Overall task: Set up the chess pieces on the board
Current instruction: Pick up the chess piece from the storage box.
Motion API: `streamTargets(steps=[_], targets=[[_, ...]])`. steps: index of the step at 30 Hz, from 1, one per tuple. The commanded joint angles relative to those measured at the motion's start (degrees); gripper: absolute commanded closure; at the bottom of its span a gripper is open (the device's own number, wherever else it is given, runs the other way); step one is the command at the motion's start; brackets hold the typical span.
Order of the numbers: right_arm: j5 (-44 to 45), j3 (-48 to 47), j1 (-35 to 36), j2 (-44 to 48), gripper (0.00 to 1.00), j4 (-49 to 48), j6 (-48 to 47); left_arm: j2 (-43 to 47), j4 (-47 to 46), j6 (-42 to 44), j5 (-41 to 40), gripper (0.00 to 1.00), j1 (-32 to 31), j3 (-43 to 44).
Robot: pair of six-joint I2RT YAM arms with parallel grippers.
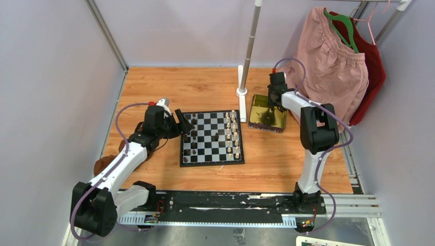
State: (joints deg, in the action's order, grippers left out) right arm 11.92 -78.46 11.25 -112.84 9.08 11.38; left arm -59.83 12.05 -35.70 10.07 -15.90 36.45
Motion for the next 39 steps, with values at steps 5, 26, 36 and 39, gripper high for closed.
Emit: streamTargets(steps=[5, 26, 36, 39], targets=[[-0.3, -1.4, 0.7, -2.2, 0.69, 1.7, 1.1, -1.4, -2.0, 0.8, 0.0, 0.22, -0.3, 1.6], [0.4, -0.3, 0.8, 0.1, 1.0, 2.4, 0.9, -1.1, -1.6, 1.6, -0.1, 0.22, -0.3, 1.8], [-3.1, 0.7, 0.8, 4.2, 1.0, 3.6, 2.1, 0.3, -0.7, 2.5, -0.4, 0.22, -0.3, 2.3], [-4.9, 0.9, 0.8, 5.2, 1.0, 4.5, 2.9, 0.7, -0.2, 2.9, -0.5, 0.22, -0.3, 2.6]])
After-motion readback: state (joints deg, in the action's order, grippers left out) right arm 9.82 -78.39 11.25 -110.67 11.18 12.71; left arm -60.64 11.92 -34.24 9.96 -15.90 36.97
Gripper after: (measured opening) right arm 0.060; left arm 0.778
